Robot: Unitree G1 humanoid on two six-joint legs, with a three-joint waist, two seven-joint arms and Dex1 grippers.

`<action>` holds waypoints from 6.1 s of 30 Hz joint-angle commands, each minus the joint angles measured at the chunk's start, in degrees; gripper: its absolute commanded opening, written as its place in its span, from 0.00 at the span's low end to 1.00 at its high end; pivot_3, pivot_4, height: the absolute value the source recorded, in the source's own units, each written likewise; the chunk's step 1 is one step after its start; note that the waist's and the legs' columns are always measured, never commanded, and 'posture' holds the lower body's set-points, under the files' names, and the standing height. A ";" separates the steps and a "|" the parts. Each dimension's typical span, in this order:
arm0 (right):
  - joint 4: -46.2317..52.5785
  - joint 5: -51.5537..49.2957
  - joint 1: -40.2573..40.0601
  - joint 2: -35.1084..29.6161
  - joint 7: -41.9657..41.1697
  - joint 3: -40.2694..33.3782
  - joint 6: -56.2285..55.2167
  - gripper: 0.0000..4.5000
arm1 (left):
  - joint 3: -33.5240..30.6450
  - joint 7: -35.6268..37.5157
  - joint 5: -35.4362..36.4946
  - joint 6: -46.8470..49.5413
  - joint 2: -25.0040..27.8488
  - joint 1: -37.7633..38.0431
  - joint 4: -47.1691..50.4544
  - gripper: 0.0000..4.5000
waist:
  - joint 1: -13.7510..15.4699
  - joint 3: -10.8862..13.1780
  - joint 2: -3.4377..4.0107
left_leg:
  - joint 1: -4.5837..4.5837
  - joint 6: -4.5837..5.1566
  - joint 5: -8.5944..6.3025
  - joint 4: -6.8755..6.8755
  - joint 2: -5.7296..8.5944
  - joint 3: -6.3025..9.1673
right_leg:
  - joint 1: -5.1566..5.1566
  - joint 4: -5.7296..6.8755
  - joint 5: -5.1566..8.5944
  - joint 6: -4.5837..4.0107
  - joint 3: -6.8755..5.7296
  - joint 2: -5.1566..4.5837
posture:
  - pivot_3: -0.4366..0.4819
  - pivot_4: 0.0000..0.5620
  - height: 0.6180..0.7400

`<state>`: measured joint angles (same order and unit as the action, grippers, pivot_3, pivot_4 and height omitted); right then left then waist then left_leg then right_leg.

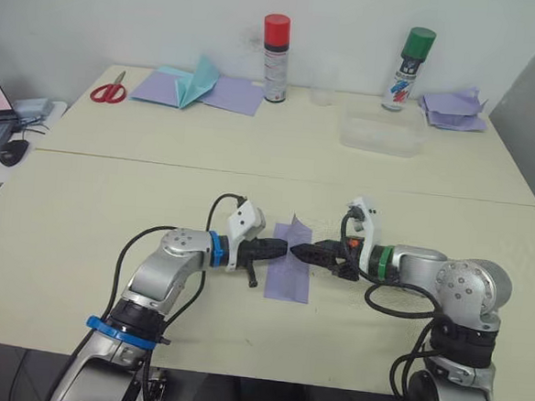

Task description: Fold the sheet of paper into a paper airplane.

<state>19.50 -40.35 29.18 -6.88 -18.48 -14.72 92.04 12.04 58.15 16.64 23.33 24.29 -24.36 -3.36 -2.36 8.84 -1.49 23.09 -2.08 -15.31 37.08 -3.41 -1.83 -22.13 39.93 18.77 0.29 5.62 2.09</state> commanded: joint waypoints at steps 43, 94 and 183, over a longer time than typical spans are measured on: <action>-6.07 -28.78 -2.92 -4.86 24.06 -3.40 0.46 0.02 | 2.73 -2.99 -8.30 -6.64 -0.35 -1.11 -5.19 0.00 | -0.75 0.00 0.00 | 0.12 0.05 -0.02 0.00 -0.03 0.01 | -0.09 0.01 0.00 0.01 0.00 0.06 | 0.48 0.27 1.00; 0.10 6.17 -0.90 -25.35 -8.73 18.35 -45.03 0.49 | 8.46 1.37 -15.22 -16.24 0.44 -2.87 -15.18 0.00 | -0.55 -0.11 0.04 | -0.12 0.04 0.00 0.06 -0.10 0.03 | 0.15 -0.05 0.10 0.18 0.04 0.33 | 0.48 0.27 1.00; -7.14 24.52 -7.75 -23.18 -16.97 29.00 -54.00 0.01 | 10.19 0.57 -16.88 -17.77 -1.40 -4.37 -18.80 0.00 | 0.56 -0.17 0.02 | -0.08 0.09 -0.03 0.75 -0.06 0.15 | 0.76 -0.42 0.11 0.18 0.06 0.43 | 0.48 0.27 1.00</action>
<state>11.83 -16.25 21.26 -30.38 -34.89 14.81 39.06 19.75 58.38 2.83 4.38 22.80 -30.14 -18.85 -1.79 8.67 -1.47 23.01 -1.99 -15.34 37.83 -3.46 -1.68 -21.37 39.51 18.87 0.46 5.69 2.51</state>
